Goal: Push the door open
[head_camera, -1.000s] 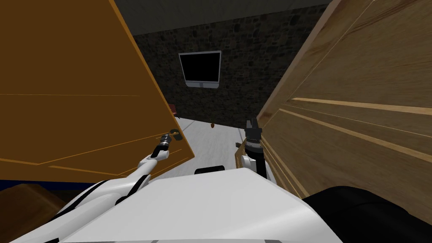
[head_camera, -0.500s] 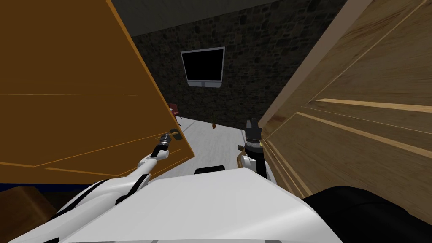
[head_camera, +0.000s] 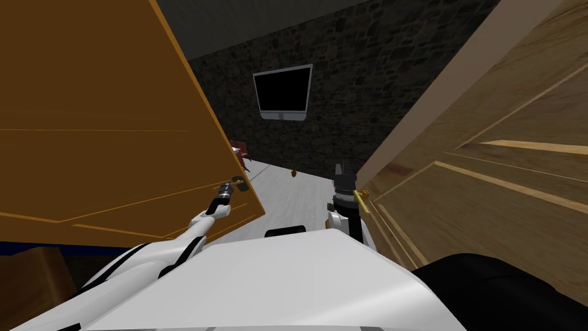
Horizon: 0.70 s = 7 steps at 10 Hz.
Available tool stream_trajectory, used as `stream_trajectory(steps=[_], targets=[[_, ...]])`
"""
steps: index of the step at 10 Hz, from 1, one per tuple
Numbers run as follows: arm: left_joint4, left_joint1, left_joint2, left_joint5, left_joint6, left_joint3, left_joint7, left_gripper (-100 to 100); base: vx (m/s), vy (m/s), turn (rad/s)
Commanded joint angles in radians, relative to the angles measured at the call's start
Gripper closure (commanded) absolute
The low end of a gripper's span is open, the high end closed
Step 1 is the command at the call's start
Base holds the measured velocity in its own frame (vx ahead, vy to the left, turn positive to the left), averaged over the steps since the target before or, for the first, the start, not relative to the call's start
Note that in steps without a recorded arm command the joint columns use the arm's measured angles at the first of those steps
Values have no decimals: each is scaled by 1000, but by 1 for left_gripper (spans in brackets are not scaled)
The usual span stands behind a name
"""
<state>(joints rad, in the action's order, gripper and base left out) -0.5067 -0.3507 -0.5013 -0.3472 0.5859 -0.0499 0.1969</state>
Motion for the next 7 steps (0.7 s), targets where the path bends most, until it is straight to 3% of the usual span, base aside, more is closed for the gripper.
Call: stream_trajectory(steps=[1,5,7], targets=[[-26,17,-14,-7,-13,-13,-7,100,151,-48,149],[-30,18,-15,-11,-15,-13,-9,100,130,-28,130],[-30,18,-15,-11,-15,-13,-9,100,64,-25,8]])
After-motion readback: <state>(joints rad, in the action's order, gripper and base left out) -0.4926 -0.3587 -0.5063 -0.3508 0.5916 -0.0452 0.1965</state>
